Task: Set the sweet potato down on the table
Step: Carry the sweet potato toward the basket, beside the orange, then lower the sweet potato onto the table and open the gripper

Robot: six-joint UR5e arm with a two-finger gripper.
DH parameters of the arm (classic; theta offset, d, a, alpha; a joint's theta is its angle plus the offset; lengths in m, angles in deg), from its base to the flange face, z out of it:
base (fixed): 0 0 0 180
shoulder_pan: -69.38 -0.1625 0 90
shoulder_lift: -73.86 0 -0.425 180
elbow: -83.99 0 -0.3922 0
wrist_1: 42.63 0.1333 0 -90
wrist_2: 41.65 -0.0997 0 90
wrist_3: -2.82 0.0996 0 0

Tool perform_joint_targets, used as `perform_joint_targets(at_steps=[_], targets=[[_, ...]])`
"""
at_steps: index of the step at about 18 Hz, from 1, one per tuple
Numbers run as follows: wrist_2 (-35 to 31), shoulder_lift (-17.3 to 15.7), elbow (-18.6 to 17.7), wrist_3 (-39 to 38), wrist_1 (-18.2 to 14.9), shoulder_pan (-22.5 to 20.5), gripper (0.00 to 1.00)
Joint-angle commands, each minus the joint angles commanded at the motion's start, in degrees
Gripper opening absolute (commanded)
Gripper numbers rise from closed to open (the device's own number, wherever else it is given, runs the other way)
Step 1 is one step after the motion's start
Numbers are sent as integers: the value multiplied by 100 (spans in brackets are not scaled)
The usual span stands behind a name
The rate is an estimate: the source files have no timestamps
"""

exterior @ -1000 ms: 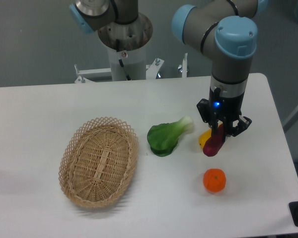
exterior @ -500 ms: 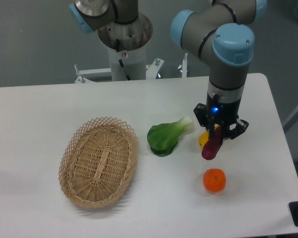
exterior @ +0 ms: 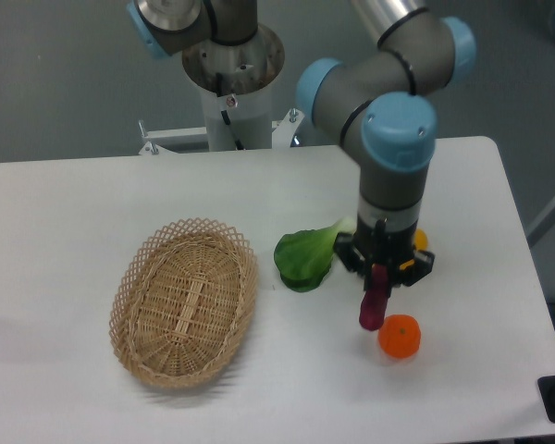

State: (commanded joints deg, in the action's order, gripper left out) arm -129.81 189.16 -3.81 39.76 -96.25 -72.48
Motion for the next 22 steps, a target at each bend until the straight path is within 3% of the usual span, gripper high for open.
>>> perform_joint_targets(at_steps=[4,9,15,22], targets=[[-9,246,-211,-353,791,211,16],[-536,607,-352,-266,1143,554,16],[-633,844,-466,-213,1179,826,16],[-747,827,-660,121,1223,915,19]])
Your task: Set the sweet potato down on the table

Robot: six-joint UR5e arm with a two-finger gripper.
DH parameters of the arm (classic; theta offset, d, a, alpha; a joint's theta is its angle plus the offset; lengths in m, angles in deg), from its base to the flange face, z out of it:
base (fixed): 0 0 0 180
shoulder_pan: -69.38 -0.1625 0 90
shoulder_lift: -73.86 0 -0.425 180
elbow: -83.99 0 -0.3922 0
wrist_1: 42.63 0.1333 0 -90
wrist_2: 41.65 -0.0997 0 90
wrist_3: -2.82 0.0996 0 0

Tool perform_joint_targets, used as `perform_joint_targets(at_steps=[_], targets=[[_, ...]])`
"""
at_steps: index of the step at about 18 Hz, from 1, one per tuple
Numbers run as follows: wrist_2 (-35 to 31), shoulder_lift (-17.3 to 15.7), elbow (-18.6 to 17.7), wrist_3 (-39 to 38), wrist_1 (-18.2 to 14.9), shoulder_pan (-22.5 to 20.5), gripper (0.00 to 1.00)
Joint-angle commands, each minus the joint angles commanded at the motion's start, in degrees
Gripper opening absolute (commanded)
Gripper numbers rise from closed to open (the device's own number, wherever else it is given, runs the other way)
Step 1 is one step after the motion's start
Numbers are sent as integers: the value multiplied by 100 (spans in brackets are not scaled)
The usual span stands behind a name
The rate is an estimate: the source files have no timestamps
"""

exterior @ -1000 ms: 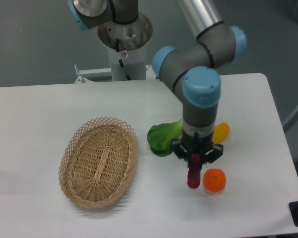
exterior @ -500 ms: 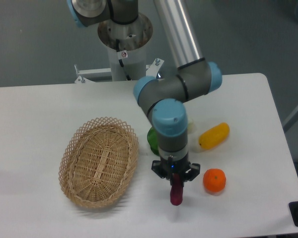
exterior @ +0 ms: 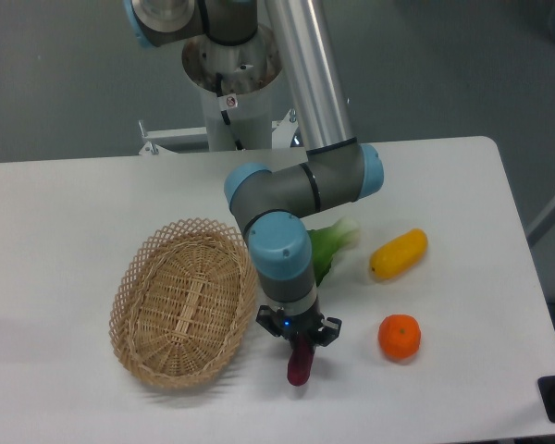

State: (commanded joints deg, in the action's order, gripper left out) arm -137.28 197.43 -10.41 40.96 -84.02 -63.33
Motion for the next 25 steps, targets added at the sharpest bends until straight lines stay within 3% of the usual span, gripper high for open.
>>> perform_joint_targets(at_steps=[2,3,4,6,7,15,19,21,25], targets=[[0,-9,17,17,0,0,20],[0,-17,18,9,0,0,25],[0,-26,35,9,0,0,39],[0,-70,79,26,0,-9,94],[9,-123,96,0,-17,-9,100],[18,-527,553,-237,-26,-96,100],[-9,-685,1072,-176,-105,-315,100],[17,-843,1168,7,-350,-561,100],[70,-1151,1195,1351,-966,-1019,100]])
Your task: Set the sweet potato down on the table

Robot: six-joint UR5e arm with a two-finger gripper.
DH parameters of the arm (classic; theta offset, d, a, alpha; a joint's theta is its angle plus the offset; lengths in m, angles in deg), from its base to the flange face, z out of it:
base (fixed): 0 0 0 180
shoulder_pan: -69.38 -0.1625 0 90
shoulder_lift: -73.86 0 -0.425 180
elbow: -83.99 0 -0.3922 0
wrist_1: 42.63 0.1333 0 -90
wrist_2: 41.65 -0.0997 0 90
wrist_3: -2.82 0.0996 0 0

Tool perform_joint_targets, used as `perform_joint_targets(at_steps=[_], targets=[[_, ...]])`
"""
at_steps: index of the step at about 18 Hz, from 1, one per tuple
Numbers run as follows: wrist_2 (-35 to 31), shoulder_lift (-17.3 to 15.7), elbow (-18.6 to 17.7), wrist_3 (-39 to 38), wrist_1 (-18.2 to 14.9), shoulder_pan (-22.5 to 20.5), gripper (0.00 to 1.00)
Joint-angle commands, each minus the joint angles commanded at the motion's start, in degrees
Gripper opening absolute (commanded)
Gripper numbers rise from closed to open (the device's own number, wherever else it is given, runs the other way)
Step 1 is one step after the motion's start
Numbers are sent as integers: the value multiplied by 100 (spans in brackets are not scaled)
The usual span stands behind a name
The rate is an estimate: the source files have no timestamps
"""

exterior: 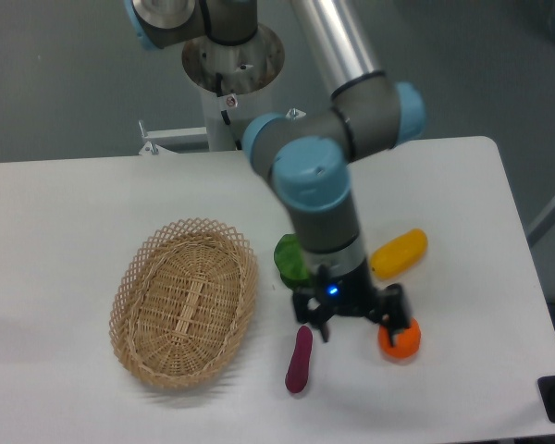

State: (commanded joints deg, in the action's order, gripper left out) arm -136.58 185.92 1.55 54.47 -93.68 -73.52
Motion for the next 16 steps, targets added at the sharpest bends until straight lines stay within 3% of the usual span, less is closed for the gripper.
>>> perform_joint_targets(at_steps=[9,12,16], targets=[[712,-484,-114,2900,-1257,-1099,100],[764,-598,-228,3710,-1346,-1275,100],[932,-669,-290,3729,-1346,-1381,100]])
